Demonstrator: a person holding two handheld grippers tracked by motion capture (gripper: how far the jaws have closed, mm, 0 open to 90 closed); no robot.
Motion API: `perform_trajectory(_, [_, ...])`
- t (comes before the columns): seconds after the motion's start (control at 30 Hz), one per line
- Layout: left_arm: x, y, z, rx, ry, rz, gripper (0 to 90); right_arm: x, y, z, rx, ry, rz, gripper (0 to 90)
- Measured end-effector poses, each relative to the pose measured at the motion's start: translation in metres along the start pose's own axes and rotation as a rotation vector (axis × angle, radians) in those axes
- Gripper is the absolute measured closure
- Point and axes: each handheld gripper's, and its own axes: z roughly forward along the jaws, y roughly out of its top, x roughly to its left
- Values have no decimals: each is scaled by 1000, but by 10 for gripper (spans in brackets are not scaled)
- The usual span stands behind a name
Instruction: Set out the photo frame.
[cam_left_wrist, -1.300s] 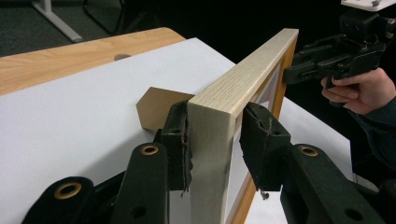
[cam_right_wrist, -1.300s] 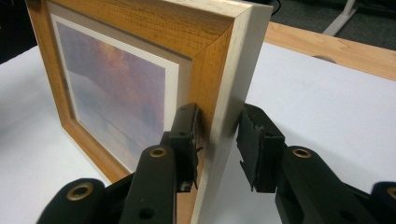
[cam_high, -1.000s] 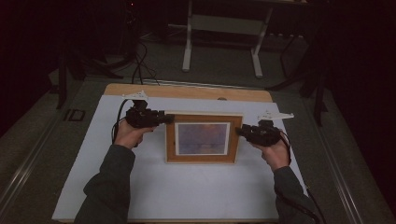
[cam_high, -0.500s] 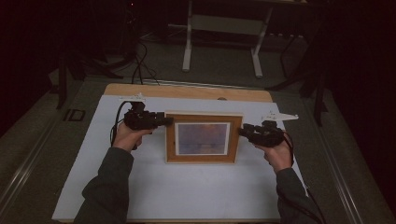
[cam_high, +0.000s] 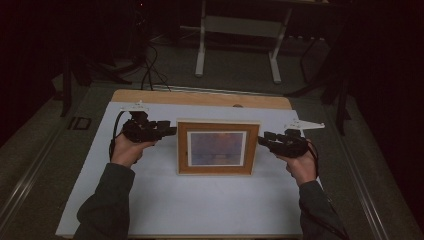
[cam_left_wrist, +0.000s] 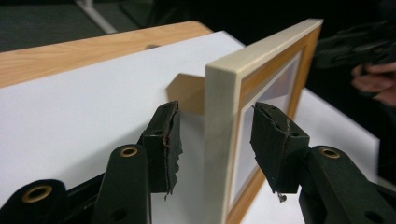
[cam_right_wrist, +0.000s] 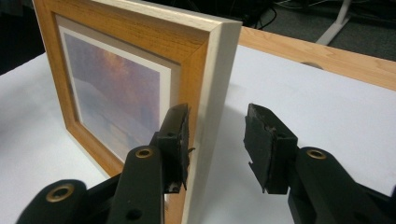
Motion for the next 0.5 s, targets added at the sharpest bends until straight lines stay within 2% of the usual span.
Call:
perform_trajectory(0.23, [-15, -12, -10, 22, 109, 71, 515, -3, -4, -5, -1, -14, 8, 593])
perform_trajectory(0.37, [-23, -18, -11, 53, 164, 113, 511, -3, -8, -6, 11, -30, 7, 589])
perform_trajectory(0.5, [-31, -26, -13, 62, 214, 147, 504, -5, -13, -6, 21, -50, 12, 587])
